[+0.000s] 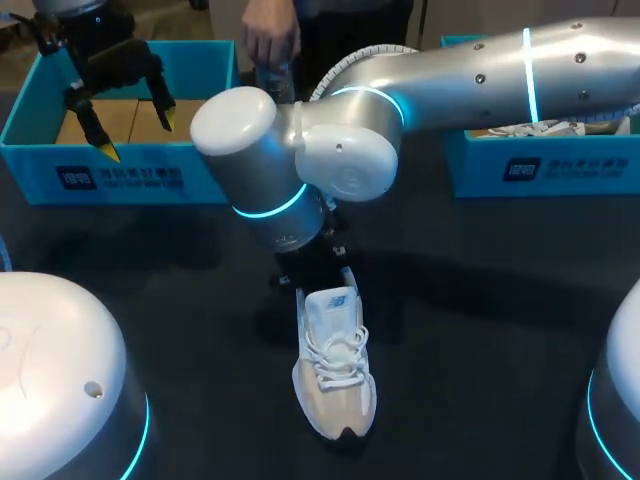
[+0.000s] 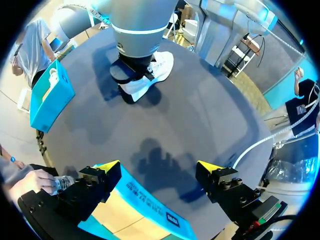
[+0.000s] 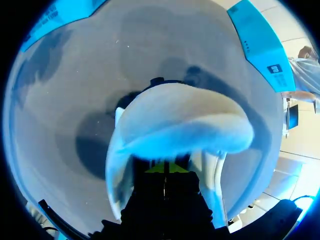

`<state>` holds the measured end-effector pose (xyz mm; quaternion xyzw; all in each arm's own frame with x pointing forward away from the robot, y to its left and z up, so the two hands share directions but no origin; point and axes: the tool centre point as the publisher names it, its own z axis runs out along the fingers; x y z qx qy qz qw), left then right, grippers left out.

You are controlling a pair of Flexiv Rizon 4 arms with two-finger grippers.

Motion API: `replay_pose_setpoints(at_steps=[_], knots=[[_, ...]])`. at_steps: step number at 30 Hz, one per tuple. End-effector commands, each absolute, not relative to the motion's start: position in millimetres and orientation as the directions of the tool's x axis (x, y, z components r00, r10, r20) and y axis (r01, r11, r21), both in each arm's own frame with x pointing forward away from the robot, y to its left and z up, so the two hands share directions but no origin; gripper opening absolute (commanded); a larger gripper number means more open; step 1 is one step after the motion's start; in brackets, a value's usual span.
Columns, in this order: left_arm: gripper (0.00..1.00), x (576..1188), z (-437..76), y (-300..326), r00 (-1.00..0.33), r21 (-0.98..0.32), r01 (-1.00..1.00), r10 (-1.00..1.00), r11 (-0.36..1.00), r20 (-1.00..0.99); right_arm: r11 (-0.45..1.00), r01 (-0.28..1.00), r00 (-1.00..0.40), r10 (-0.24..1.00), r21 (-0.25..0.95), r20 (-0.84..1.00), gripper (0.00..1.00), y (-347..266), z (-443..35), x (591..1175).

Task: Take the shoe out of the shoebox, open the shoe tongue, remove and reinsert the insole, then place the shoe into the shoebox

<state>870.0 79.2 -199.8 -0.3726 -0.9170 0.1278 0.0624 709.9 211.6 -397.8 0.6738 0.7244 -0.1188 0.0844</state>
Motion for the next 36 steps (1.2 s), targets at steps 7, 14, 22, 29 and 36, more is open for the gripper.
replay_pose_setpoints(at_steps=[7,14,22,29,36], knots=[[1.0,871,-200,79,-0.714,-0.279,0.668,0.7,0.69,0.022,0.07,0.996,-0.079,0.972,-0.052,-0.222,0.0,206,-362,709],[1.0,871,-200,79,-0.714,-0.279,0.668,0.7,0.69,0.022,0.11,0.991,-0.118,0.986,-0.071,-0.116,0.0,203,-370,713],[1.0,871,-200,79,-0.714,-0.279,0.668,0.7,0.69,0.022,0.15,0.983,-0.154,0.988,-0.105,-0.031,0.0,211,-366,709],[1.0,871,-200,79,-0.714,-0.279,0.668,0.7,0.69,0.022,0.149,0.982,-0.156,0.987,-0.118,-0.045,0.21,226,-362,697],[1.0,871,-200,79,-0.714,-0.279,0.668,0.7,0.69,0.022,0.137,0.983,-0.143,0.989,-0.123,-0.043,0.47,224,-368,684]])
